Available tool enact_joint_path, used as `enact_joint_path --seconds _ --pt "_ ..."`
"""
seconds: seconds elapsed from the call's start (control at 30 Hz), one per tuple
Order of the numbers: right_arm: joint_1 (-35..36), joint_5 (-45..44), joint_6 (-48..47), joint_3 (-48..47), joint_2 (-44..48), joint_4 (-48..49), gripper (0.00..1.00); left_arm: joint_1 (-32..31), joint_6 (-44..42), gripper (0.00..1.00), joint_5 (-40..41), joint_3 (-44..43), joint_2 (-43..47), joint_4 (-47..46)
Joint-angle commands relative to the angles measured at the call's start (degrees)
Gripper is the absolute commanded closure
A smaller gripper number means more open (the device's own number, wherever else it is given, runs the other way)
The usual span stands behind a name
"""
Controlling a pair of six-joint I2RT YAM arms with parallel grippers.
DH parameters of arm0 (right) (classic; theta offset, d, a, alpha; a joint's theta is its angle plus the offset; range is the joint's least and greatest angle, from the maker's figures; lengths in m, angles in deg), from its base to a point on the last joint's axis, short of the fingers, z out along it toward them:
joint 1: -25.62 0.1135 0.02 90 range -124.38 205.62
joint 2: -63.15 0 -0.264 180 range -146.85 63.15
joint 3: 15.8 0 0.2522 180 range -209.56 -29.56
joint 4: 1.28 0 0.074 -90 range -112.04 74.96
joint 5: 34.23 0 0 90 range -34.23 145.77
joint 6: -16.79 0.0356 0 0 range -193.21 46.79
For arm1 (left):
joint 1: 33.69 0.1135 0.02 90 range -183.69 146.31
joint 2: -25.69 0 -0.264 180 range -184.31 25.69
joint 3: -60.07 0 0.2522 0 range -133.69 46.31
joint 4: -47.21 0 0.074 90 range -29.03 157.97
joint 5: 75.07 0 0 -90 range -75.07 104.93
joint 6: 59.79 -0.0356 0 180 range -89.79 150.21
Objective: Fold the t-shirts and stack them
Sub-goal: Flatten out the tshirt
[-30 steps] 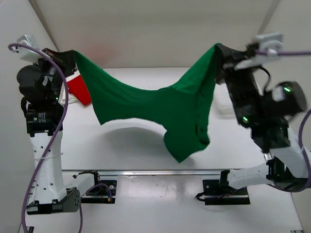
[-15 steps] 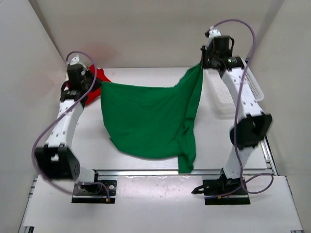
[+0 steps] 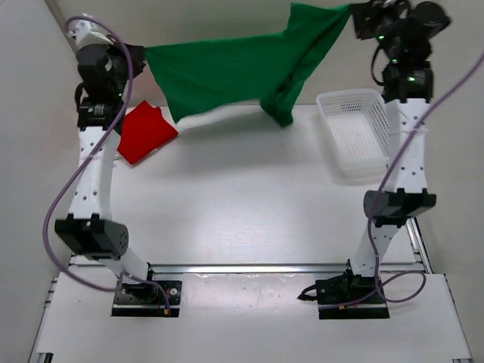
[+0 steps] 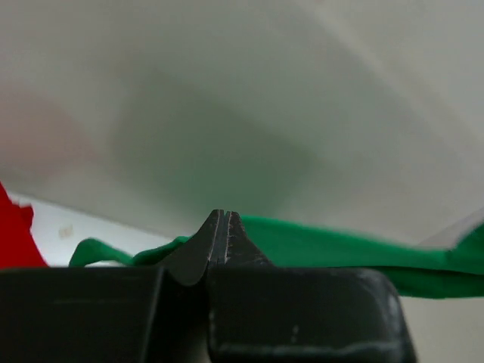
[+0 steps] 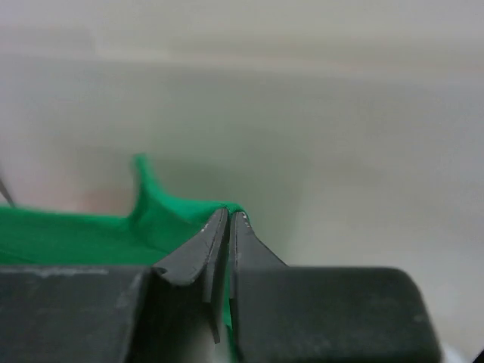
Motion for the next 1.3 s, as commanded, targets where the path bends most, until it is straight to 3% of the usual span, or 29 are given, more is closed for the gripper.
enact_joint_path --seconds 0.0,0.1,0.23,0.37,0.43,0.5,0.6,0.77,0.87,0.97,1.03,1.1,1.27 --pt "-2.4 6.9 1.4 -1.7 6.4 5.7 1.00 1.2 1.5 1.00 1.9 5.2 7.6 -8.0" --pt "-1.9 7.3 -4.6 5.0 10.1 -0.2 1.00 4.5 2.4 1.00 1.3 15.7 12.7 -12.5" --pt "1.7 1.1 -13.9 40.7 24.2 4.4 1.00 4.5 0.6 1.00 3.5 32.6 19.3 -18.3" --pt "2.7 -3.4 -11.9 71.8 35.8 11.5 1.00 5.2 -0.4 1.00 4.9 51.5 26.8 -22.1" --pt "6.0 -9.5 -10.4 80.7 39.5 13.7 1.00 5.4 0.1 1.00 5.1 60.2 30.2 -23.3" --pt "7.6 -10.5 -6.4 86.4 43.3 12.5 1.00 7.1 2.1 1.00 2.6 70.3 33.6 -23.5" --pt "10.2 -13.8 0.0 99.4 48.4 12.1 1.00 9.6 4.5 1.00 -1.2 79.0 35.4 -23.5" --pt "9.1 -13.7 12.6 109.8 57.4 3.7 1.00 8.5 3.2 1.00 -2.9 84.1 38.1 -17.2" --pt "9.1 -12.7 15.9 114.4 67.2 -4.2 1.00 11.3 -0.2 1.00 -6.6 84.8 40.5 -10.5" --pt "10.6 -11.8 19.4 115.9 79.3 -14.7 1.00 18.1 -3.5 1.00 -12.2 86.2 44.9 -4.8" --pt "16.1 -14.6 23.9 113.8 83.2 -18.5 1.00 19.4 -6.5 1.00 -13.8 86.3 47.0 -0.6" --pt "22.1 -18.5 26.3 111.8 84.1 -23.2 1.00 14.6 -7.5 1.00 -10.4 85.5 49.2 2.6" --pt "28.6 -22.5 32.3 110.3 87.5 -31.7 1.00 9.3 -11.2 1.00 -3.4 79.1 50.9 11.0"
